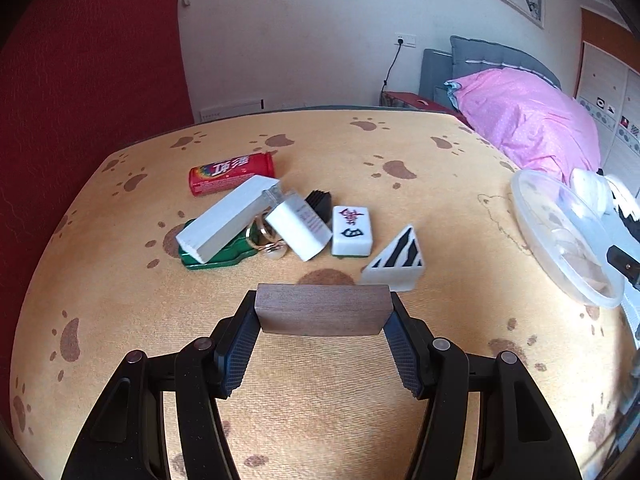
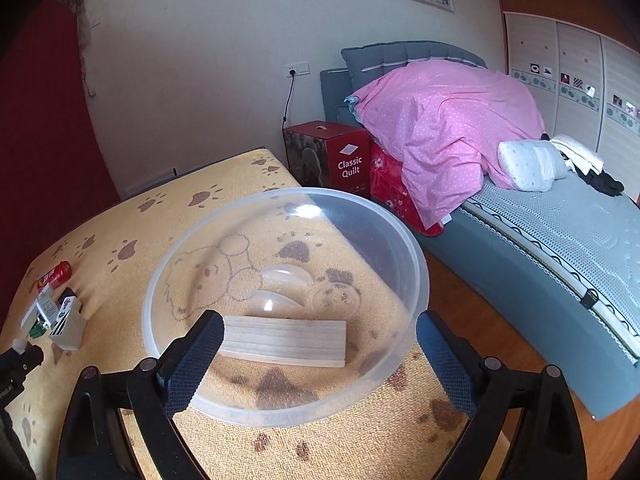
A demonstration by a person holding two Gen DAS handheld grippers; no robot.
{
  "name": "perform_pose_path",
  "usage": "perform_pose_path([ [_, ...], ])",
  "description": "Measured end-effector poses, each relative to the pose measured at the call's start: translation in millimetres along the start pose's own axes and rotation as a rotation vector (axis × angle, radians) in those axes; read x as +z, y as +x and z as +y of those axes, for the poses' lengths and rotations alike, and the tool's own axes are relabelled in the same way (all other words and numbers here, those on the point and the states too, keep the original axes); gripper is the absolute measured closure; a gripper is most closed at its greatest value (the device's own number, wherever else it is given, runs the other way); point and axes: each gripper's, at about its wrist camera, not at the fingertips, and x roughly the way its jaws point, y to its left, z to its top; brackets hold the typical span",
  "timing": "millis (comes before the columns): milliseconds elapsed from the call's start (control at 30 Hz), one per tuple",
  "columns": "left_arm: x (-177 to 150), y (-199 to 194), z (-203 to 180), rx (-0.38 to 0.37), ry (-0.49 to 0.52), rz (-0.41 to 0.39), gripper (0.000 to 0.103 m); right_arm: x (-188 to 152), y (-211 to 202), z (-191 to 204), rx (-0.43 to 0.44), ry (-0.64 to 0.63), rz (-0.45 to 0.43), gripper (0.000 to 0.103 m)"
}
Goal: Organize rigid objects
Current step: 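Carry both wooden blocks toward the clear plastic bowl, then lower both wooden blocks into the bowl and open both tools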
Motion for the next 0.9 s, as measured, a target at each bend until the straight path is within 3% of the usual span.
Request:
perform_pose_path([
  [500, 32, 2, -111, -0.198, 0.139, -0.031, 0.042, -8, -15, -22, 0.014, 0.007, -0.097, 0.004],
  [900, 43, 18, -182, -0.328, 0.222, 0.001, 0.042, -12, -13, -41, 0.016, 0.069, -0.094, 0.003],
])
